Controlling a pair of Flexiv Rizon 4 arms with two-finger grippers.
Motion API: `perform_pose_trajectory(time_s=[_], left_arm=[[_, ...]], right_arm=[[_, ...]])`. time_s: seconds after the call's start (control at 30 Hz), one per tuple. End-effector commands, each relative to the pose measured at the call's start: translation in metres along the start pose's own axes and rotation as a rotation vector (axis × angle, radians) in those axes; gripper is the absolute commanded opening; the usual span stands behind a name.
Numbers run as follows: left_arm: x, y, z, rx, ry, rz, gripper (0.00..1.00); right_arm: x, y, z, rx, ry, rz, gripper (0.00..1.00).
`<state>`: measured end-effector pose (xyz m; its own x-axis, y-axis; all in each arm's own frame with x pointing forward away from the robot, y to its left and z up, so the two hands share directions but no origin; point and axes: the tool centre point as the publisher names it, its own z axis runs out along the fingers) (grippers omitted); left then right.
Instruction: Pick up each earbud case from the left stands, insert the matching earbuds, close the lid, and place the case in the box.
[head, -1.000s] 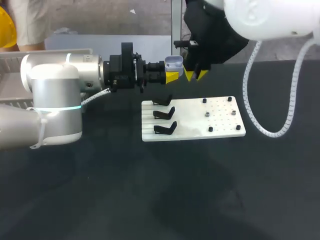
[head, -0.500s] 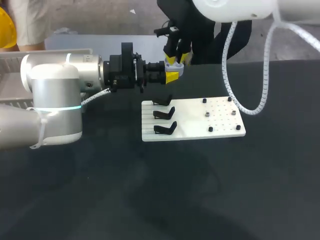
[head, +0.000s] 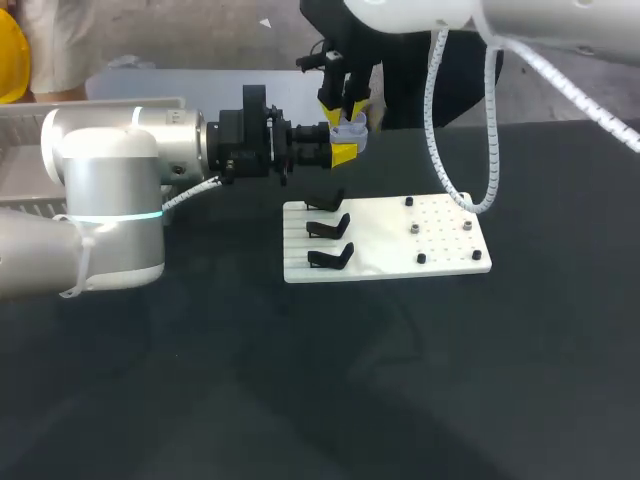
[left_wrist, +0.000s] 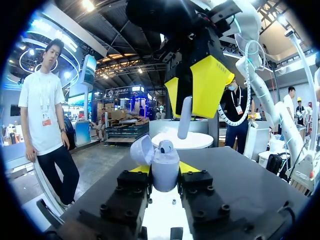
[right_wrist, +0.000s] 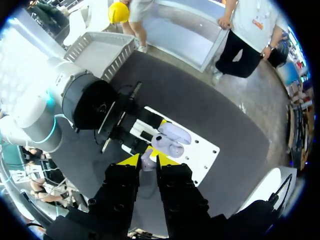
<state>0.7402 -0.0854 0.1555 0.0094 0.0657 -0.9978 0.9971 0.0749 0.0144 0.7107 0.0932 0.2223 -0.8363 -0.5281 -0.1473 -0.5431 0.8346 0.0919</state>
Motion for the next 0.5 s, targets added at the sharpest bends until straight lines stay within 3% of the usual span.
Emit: perform_pose_trajectory(time_s=[0.03,0.5], left_arm=[[0.0009,-0.0020,0.0002,-0.007,-0.004,0.004,0.00],[0.0009,-0.0020,0.0002,-0.007,-0.004,0.004,0.00]], right_arm=[[-0.0061,-0.0031,0.0011,0.001,0.020,-0.003,0.00],[-0.0075,-0.0109,0.0088,0.025,0.022,-0.014,0.00]])
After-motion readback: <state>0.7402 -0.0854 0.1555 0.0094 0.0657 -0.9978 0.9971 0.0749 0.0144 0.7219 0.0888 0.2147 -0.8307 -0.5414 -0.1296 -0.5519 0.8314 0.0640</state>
